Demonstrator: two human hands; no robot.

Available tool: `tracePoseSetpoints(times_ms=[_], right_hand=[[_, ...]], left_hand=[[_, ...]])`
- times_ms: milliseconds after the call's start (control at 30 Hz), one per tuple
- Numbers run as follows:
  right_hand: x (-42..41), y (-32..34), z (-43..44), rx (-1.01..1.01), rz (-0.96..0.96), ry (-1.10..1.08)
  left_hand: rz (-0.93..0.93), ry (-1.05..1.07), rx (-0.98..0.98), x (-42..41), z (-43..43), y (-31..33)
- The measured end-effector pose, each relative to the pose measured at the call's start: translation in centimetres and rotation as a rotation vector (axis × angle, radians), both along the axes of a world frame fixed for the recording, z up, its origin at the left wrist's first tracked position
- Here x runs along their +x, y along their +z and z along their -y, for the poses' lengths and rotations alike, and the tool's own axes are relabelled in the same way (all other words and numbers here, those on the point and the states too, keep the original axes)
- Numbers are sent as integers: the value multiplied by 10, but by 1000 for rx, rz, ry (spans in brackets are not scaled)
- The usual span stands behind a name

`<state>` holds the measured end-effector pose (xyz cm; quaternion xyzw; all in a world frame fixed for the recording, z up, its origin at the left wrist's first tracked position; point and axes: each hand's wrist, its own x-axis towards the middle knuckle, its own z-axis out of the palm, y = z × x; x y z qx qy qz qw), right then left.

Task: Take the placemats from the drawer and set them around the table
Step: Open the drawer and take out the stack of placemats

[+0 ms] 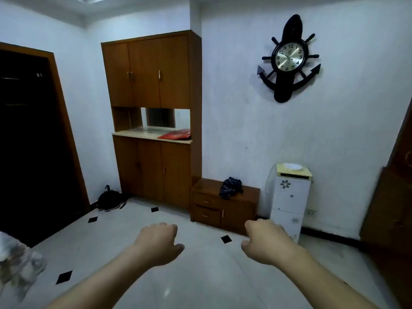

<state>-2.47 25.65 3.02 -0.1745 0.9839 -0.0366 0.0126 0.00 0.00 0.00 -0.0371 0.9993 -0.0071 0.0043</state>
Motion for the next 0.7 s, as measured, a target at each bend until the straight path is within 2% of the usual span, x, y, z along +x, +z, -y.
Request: tracePoseSetpoints(times_ms=[200,433,700], right_hand=[[-105,-14,23,13,26,-2],[-284,-42,37,-37,36,57],[-475,-45,64,-30,82,151]], left_hand=[[42,-16,-1,-108,19,-14],[52,33,1,-257,34,-26],[74,113,42,-418,53,-30]])
